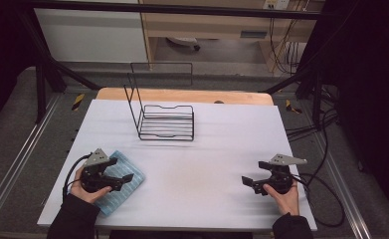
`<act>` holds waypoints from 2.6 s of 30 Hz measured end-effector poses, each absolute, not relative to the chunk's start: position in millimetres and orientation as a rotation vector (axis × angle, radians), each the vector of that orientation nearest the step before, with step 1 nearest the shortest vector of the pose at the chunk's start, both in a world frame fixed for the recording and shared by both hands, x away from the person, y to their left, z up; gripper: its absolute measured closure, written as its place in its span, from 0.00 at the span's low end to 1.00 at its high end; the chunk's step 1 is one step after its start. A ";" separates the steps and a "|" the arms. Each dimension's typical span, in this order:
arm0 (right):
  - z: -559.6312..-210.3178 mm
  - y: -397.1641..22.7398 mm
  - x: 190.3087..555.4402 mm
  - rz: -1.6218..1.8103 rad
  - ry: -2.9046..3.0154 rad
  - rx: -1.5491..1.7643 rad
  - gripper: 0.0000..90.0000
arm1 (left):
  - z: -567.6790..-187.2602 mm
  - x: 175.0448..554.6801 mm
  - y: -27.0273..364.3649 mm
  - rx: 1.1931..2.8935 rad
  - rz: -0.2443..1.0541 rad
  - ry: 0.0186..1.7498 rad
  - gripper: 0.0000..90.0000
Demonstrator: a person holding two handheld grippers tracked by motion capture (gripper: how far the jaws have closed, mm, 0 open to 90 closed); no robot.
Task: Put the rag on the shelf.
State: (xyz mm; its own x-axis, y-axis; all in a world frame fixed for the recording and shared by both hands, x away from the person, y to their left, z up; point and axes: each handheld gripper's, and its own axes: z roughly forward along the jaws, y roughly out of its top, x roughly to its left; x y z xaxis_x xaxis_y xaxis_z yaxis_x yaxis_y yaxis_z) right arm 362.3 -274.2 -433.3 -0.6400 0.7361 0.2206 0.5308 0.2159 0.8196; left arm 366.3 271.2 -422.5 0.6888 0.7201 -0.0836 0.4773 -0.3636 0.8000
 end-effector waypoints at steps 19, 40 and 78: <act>-434.3 -273.2 362.6 1.364 2.278 1.211 0.01 | -411.4 366.7 254.4 2.061 0.371 0.929 0.10; -434.7 -272.9 362.7 1.343 2.280 1.215 0.01 | -413.1 371.9 214.5 2.219 0.349 0.947 0.41; -435.7 -272.4 363.1 1.336 2.289 1.211 0.01 | -413.8 371.6 227.0 2.100 0.291 1.091 0.90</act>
State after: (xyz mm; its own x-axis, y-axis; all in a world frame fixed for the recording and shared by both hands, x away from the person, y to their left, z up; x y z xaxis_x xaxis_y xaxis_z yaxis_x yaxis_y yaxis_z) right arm 363.1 -272.4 -435.7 -0.6331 0.7481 0.1987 0.5410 0.2441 0.8048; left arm 371.6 227.0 -413.8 0.6124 0.7800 -0.1286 0.6121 -0.3649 0.7015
